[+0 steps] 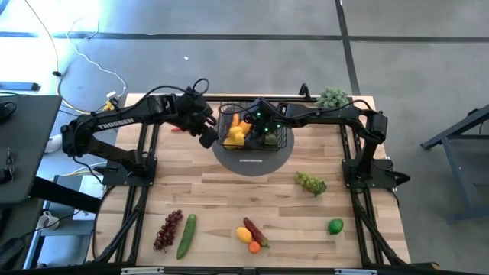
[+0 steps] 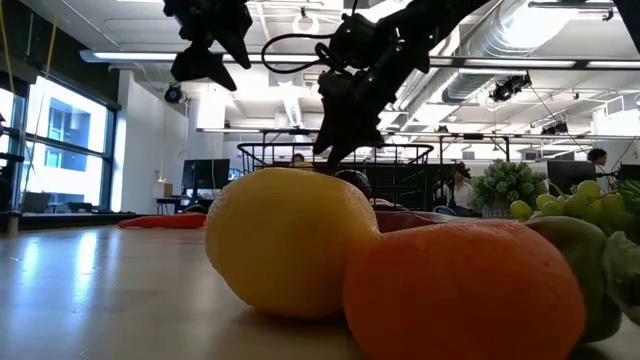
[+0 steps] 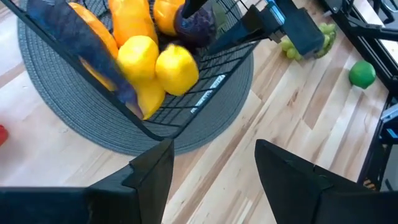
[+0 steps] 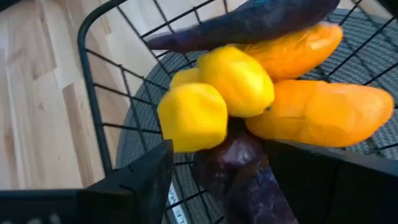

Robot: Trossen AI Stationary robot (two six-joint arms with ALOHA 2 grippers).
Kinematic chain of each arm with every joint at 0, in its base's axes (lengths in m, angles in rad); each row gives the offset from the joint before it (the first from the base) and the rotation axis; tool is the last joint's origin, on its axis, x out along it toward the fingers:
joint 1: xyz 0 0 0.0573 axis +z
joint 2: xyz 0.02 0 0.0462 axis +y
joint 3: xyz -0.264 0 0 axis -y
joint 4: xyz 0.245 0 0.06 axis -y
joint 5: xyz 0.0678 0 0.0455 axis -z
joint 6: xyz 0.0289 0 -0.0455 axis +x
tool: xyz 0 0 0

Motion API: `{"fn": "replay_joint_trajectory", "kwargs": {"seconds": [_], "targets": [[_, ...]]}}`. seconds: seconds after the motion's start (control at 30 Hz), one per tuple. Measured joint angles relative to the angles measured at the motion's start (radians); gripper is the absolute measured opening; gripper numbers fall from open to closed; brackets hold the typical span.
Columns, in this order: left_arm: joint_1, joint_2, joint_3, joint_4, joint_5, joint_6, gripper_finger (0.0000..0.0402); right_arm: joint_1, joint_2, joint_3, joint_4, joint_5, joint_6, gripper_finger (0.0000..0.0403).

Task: Build produce basket
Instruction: Put the green cucumber into the black wire basket

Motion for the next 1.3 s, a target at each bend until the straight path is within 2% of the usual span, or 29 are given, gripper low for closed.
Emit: {"fn": "replay_joint_trajectory", "kwargs": {"seconds": [0.4, 0.57, 0.73, 0.9, 1.1, 1.3], "targets": [[-0.112, 0.000, 0.000, 0.000, -0.004, -0.035, 0.0214, 0.000, -0.008, 0.000, -0.047, -0.050, 0.026, 0.0245], [-0.178, 0.000, 0.000, -0.001, -0.005, -0.049, 0.0214, 0.000, -0.040, 0.000, -0.044, -0.031, 0.035, 0.0245], [-0.243, 0.000, 0.000, 0.000, -0.007, -0.027, 0.0213, 0.000, -0.100, 0.001, -0.059, 0.043, 0.034, 0.0245], [-0.313, 0.000, 0.000, 0.000, -0.008, 0.004, 0.0213, 0.015, -0.158, 0.001, -0.089, 0.049, 0.148, 0.0245], [-0.404, 0.000, 0.000, 0.000, -0.012, 0.046, 0.0213, 0.089, -0.207, 0.001, -0.105, 0.048, 0.288, 0.0245], [-0.523, 0.000, 0.000, 0.000, -0.020, 0.048, 0.0213, 0.216, -0.233, 0.001, -0.145, 0.143, 0.437, 0.0245]]}}
